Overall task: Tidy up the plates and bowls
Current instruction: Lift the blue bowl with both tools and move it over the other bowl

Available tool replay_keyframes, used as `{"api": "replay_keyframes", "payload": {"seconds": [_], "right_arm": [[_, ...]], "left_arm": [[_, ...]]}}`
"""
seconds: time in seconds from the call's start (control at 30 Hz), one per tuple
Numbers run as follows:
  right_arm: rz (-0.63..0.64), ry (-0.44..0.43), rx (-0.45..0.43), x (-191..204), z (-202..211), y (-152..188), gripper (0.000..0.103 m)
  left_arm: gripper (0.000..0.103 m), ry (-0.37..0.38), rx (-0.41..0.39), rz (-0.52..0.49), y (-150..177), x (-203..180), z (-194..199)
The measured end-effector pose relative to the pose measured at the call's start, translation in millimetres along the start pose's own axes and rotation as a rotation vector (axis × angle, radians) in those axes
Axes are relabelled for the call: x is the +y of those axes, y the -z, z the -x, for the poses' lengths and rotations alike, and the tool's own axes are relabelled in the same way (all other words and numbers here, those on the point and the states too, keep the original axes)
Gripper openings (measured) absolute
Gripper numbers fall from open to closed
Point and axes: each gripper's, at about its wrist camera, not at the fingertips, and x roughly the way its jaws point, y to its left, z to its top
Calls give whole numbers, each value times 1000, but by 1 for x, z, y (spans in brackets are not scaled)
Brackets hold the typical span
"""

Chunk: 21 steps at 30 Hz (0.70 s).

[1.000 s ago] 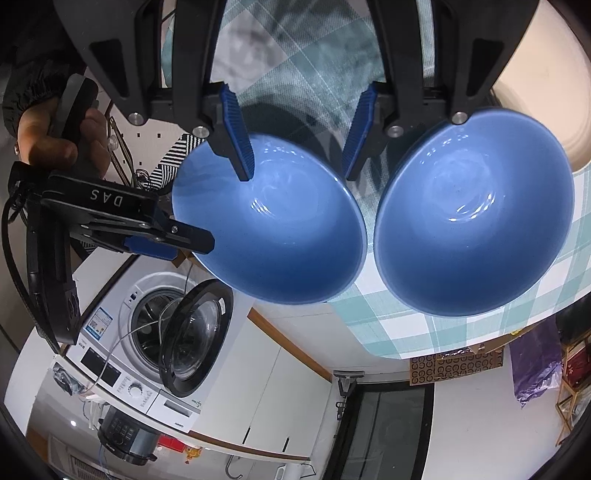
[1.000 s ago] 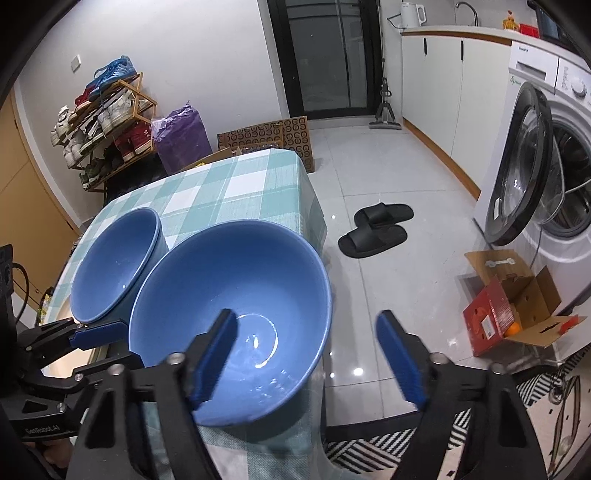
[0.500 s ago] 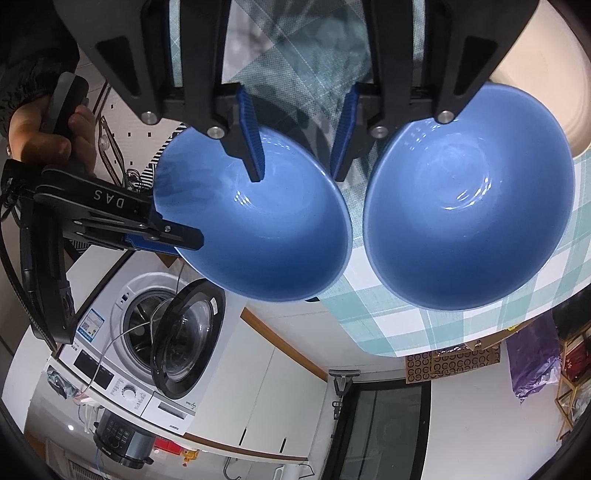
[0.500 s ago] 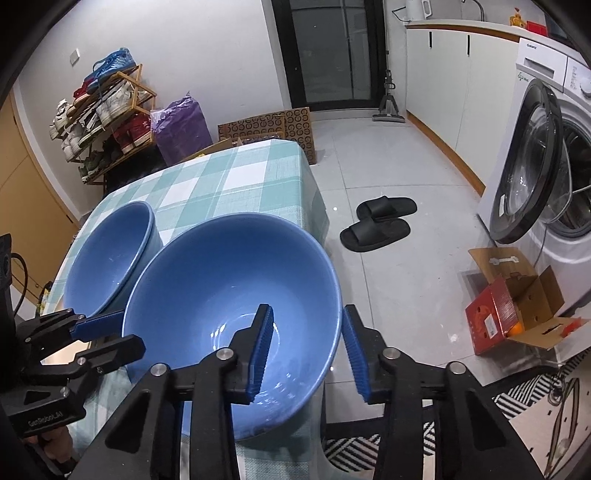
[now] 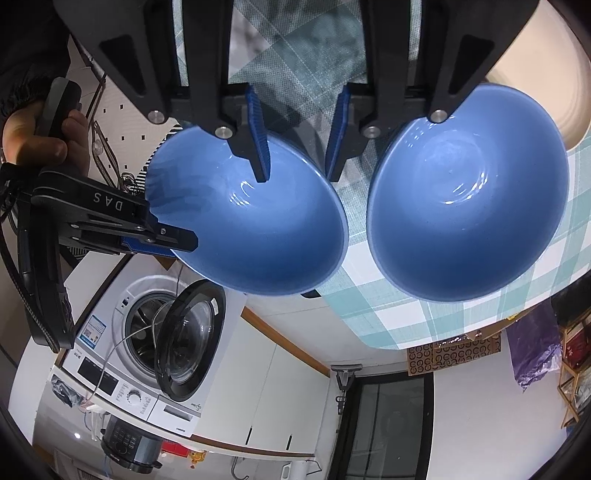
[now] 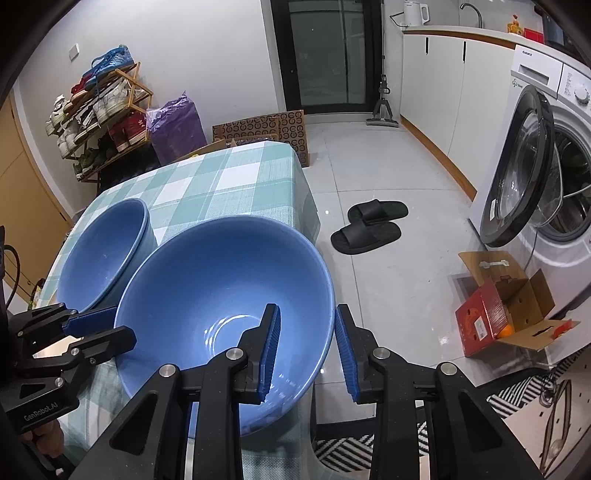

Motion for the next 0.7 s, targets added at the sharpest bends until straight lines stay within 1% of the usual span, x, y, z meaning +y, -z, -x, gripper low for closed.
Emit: {"api": "replay_keyframes", "payload": {"seconds": [0.33,0.7], "right_arm": [[7,17,-24,-1,14,3,31],[24,44,-52,9,33,2,31]], "left_arm": [[29,4,-23,-19,0,-3,8],[29,10,-59,-36,-1,-2,21]]}}
